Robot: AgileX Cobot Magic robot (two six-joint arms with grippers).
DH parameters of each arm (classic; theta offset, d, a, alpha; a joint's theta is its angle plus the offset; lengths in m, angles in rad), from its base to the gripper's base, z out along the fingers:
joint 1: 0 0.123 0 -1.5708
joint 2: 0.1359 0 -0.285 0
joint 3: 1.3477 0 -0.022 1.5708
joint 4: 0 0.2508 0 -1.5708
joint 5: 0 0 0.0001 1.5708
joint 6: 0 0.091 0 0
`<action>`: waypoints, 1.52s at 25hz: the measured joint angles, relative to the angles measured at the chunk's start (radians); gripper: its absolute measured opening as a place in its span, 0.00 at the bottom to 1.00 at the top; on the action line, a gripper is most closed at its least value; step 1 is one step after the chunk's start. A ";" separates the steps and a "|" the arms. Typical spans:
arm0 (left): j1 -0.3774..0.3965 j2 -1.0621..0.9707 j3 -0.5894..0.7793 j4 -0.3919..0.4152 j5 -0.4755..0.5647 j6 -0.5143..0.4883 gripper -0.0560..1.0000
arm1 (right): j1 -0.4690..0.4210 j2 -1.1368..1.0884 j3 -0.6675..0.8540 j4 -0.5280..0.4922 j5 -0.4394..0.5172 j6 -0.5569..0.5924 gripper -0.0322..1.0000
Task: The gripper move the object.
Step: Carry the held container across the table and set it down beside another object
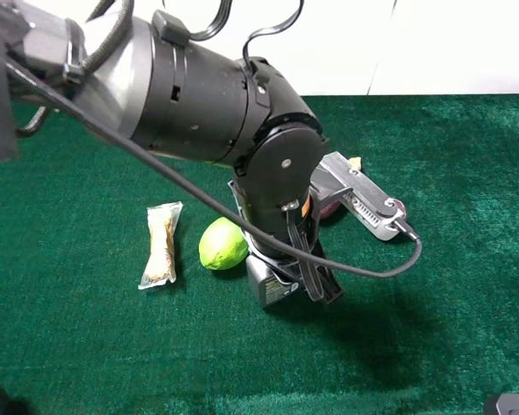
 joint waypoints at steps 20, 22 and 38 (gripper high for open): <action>0.000 -0.018 0.067 0.027 -0.095 -0.040 0.46 | 0.000 0.000 0.000 0.000 0.000 0.000 0.70; 0.000 -0.018 0.067 0.027 -0.095 -0.040 0.46 | 0.000 0.000 0.000 0.000 0.000 0.000 0.70; 0.000 -0.018 0.067 0.025 -0.089 -0.047 0.89 | 0.000 0.000 0.000 0.000 0.000 0.000 0.70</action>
